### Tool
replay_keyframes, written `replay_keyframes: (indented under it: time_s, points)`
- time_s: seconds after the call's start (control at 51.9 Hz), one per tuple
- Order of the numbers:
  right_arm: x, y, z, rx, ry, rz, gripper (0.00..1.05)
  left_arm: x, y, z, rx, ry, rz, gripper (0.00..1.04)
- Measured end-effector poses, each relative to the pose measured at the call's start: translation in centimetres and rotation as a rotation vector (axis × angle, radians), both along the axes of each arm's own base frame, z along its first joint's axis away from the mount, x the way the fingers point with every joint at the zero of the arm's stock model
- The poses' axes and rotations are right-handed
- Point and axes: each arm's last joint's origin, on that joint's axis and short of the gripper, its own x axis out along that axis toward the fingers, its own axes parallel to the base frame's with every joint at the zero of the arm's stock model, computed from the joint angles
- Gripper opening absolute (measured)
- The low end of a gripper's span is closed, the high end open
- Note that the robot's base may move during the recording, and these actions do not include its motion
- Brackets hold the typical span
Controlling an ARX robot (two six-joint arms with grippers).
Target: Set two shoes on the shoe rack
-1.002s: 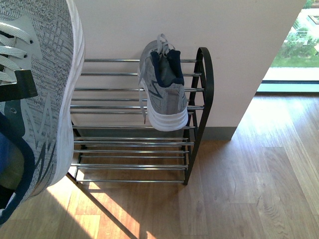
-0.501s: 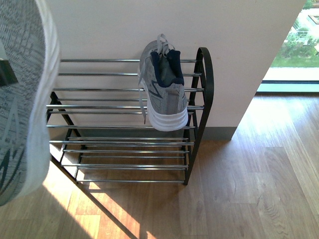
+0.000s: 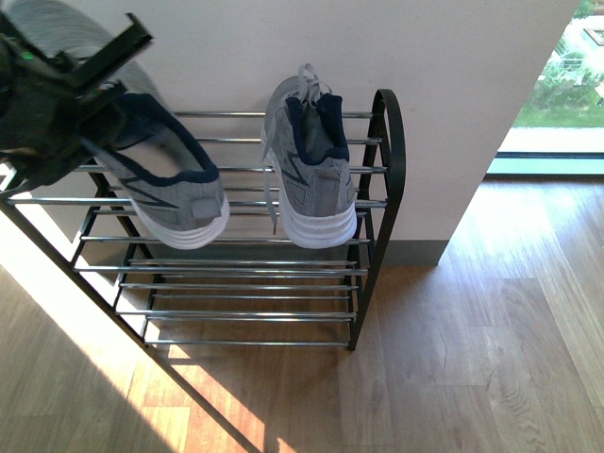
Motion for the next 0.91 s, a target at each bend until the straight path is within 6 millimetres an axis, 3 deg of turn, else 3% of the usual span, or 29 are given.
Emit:
replay_keyframes:
  time_s: [0.347,0.829,0.887,0.906]
  points:
    - [-0.8,0.0,0.1,0.000,-0.004,0.001,0.01,7.5,-3.5,-2.8,-0.003,0.121,-0.173,0.02]
    - [-1.5,0.0,0.0,0.000,-0.004,0.001,0.01,14.1,-8.3,-4.4,0.011,0.153,-0.304,0.02]
    - [-1.7,0.0,0.0,0.000,-0.003,0.001,0.01,14.7,-9.3,-4.7,0.023,0.168,-0.323,0.02]
    - [-2.7,0.0,-0.3,0.000,0.003,-0.002,0.01,15.9,-11.3,-4.9,0.043,0.182,-0.364,0.02]
